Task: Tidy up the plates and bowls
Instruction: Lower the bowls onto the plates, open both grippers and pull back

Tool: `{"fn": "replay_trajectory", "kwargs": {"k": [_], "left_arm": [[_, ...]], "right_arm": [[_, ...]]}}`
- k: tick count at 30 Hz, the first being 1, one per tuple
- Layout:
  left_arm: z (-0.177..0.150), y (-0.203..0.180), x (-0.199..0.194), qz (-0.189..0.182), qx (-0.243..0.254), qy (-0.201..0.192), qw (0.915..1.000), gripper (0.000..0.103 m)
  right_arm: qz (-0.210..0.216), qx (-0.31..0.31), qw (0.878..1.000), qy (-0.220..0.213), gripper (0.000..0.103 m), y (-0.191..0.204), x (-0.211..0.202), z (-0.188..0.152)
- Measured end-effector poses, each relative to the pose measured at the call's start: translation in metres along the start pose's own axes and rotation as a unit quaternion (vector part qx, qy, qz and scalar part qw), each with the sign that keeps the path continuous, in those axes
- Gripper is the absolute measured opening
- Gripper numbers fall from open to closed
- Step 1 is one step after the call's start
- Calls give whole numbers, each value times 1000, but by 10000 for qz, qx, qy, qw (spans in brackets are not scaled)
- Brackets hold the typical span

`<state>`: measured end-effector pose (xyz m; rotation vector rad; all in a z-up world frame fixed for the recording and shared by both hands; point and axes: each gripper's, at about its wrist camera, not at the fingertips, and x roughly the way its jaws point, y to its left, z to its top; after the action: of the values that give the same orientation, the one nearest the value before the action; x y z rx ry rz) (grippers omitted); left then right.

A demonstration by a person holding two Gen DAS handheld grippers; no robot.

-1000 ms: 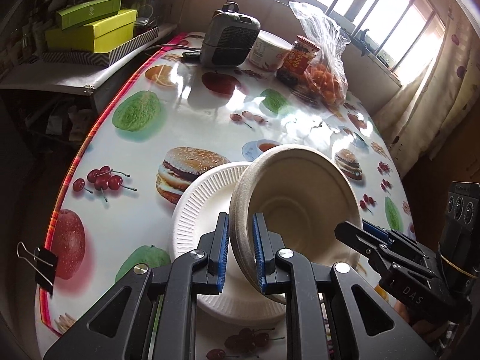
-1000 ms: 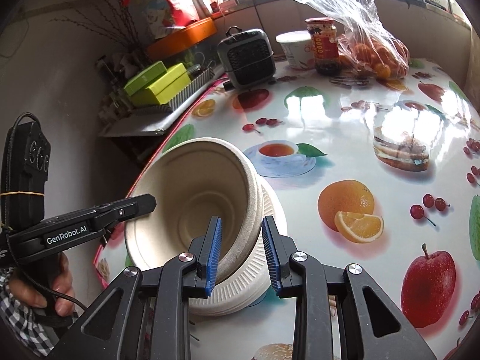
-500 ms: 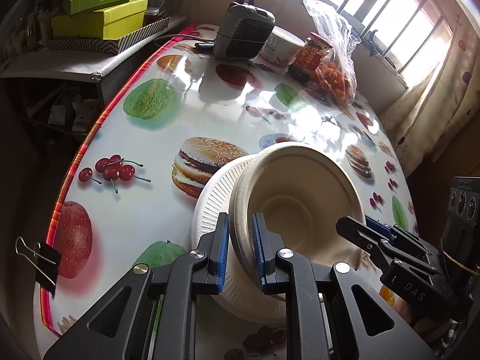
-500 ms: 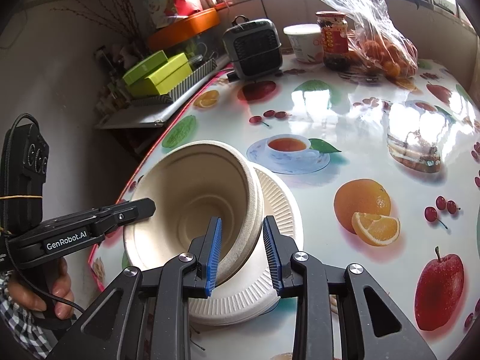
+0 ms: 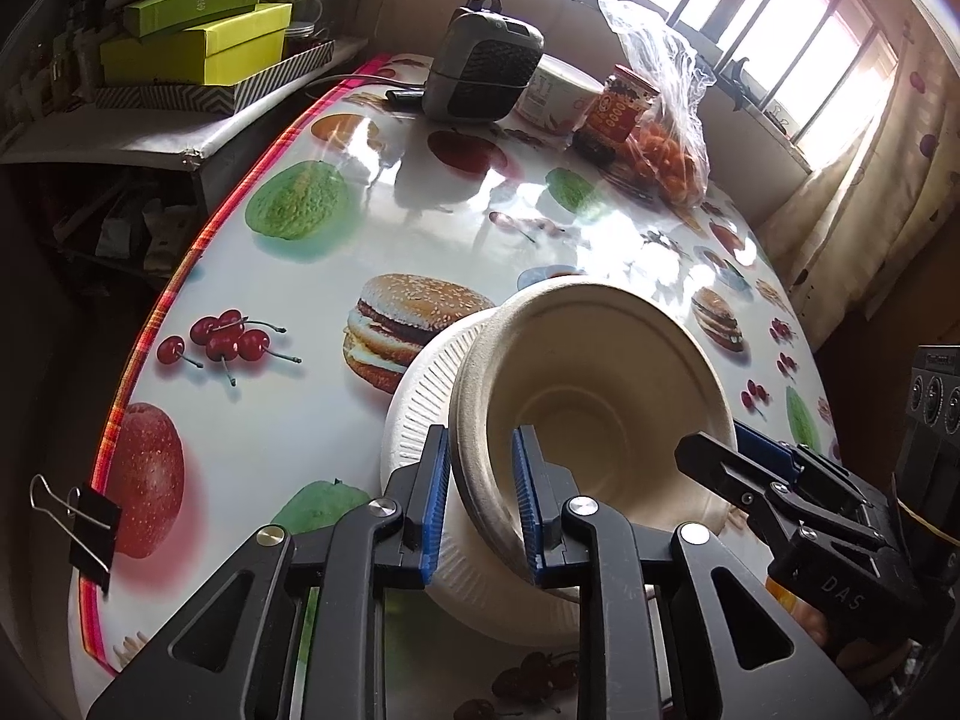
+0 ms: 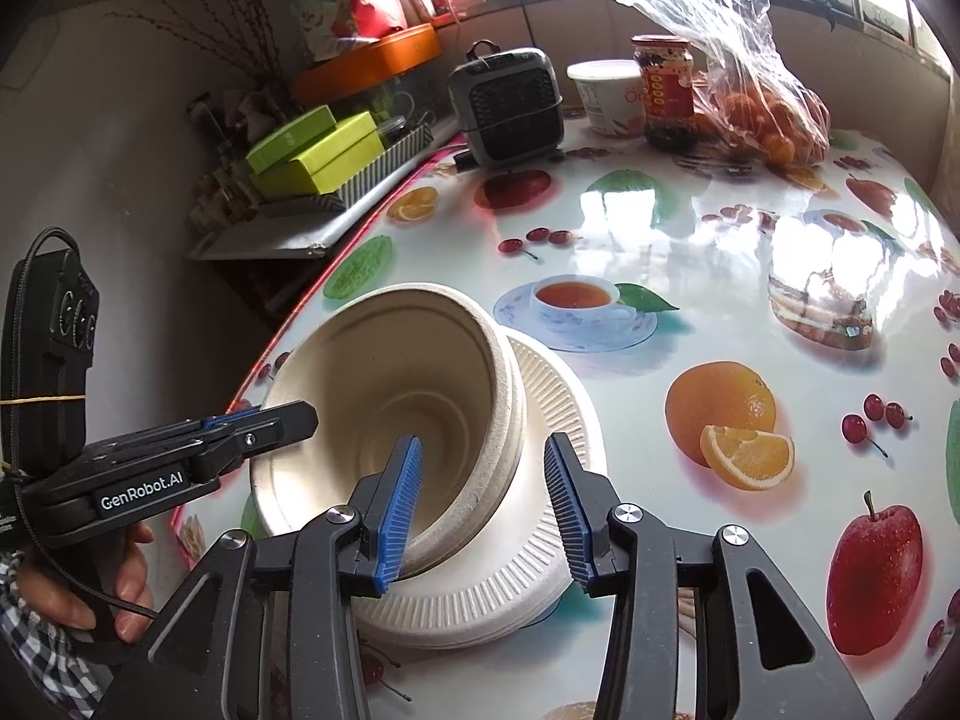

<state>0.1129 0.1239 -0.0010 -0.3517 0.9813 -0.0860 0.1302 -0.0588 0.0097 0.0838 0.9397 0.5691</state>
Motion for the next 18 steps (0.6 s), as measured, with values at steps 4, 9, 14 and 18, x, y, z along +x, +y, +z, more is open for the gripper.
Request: {"fn": "replay_trajectory", "kwargs": {"k": [4,9,14,18], "left_arm": [[-1,-1,-2,19,34,-39,10000,24],[-2,-2,-4,25,74,-77,9999,24],[-3,-2,-6,12,75,-110,9999,34],[-4,-4,-11,15,111,-186,9998,42]], "right_arm": [[-22,10,10000,-24,46,0,-2,-2],[-42,51,10000,-65,48,-1,-4,-3],[-46,28,9999,-107,48,2,-7,-4],[-76,19,9998,-165,49,3,-11,-4]]}}
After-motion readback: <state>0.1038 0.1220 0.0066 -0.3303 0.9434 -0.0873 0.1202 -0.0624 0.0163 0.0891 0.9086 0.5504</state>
